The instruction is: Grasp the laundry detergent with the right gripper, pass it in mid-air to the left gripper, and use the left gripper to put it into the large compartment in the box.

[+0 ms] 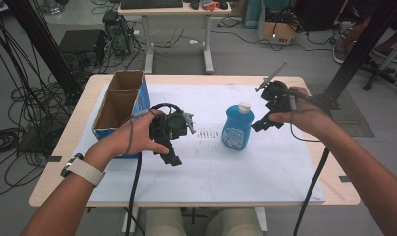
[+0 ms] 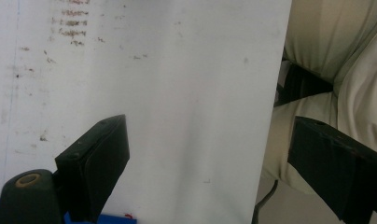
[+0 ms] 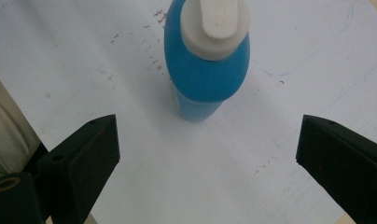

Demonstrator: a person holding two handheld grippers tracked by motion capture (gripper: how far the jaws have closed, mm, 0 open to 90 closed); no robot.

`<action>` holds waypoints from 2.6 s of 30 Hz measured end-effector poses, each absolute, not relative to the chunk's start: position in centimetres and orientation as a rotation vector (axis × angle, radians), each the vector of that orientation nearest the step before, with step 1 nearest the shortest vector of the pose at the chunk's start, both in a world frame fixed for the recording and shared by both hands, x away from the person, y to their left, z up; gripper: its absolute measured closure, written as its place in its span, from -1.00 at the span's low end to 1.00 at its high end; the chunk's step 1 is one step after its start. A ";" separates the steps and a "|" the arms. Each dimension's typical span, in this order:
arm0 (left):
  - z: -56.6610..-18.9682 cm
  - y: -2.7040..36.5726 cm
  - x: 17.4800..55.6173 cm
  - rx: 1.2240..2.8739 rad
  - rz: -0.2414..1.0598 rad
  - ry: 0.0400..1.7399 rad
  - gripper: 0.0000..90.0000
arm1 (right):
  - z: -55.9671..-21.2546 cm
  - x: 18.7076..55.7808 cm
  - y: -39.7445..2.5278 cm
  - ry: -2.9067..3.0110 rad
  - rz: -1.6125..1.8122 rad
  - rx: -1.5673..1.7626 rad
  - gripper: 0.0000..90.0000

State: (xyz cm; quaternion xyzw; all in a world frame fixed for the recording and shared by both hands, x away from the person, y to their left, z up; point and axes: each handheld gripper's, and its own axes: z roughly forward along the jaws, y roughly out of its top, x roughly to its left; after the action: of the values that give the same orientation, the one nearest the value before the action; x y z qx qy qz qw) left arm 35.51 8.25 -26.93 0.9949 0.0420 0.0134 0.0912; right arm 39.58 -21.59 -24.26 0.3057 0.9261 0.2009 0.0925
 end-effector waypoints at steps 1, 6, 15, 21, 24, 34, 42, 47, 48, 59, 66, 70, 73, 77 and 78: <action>-27.0 8.3 35.5 2.955 0.041 0.127 -0.71 | -24.3 39.6 -21.6 2.746 0.599 0.904 -0.87; -27.1 8.4 35.5 2.956 0.035 0.130 -0.71 | -24.7 39.5 -21.7 2.722 0.643 0.892 -0.87; -27.2 8.5 35.4 2.943 0.029 0.157 -0.71 | -25.5 39.4 -21.9 2.680 0.730 0.852 -0.87; -27.3 8.5 35.4 2.942 0.027 0.160 -0.71 | -25.9 39.4 -22.2 2.665 0.749 0.821 -0.88; -27.3 8.5 35.4 2.942 0.027 0.160 -0.71 | -26.2 39.3 -22.4 2.650 0.785 0.820 -0.88; -27.4 8.4 35.4 2.943 0.022 0.161 -0.71 | -26.8 39.0 -22.8 2.588 0.880 0.871 -0.89; -27.5 8.4 35.5 2.946 0.022 0.160 -0.71 | -27.6 38.8 -23.0 2.574 0.931 0.899 -0.89; -27.6 8.4 35.4 2.950 0.018 0.164 -0.71 | -27.9 38.7 -23.0 2.556 0.955 0.916 -0.89; -27.6 8.4 35.4 2.949 0.018 0.164 -0.71 | -27.9 38.8 -23.0 2.556 0.960 0.911 -0.89; -27.7 8.4 35.4 2.951 0.012 0.169 -0.71 | -28.6 38.6 -23.3 2.544 0.986 0.931 -0.88; -27.7 8.4 35.4 2.952 0.014 0.169 -0.71 | -29.0 38.5 -23.6 2.536 1.005 0.954 -0.88; -27.7 8.3 35.4 2.954 0.013 0.167 -0.71 | -29.2 38.5 -23.8 2.527 1.016 0.955 -0.88; -27.8 8.3 35.4 2.951 0.014 0.169 -0.71 | -29.4 38.4 -23.8 2.527 1.027 0.957 -0.88; -27.8 8.3 35.4 2.952 0.015 0.171 -0.71 | -29.9 38.4 -23.9 2.527 1.046 0.963 -0.88; -27.8 8.3 35.4 2.954 0.012 0.172 -0.71 | -30.0 38.3 -23.9 2.526 1.048 0.972 -0.88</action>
State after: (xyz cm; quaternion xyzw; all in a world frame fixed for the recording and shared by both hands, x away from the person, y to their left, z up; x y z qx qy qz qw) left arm 35.37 8.32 -27.81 0.9942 0.0578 0.0042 0.0910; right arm 38.33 -23.90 -29.98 0.3324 0.8642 0.3585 0.1192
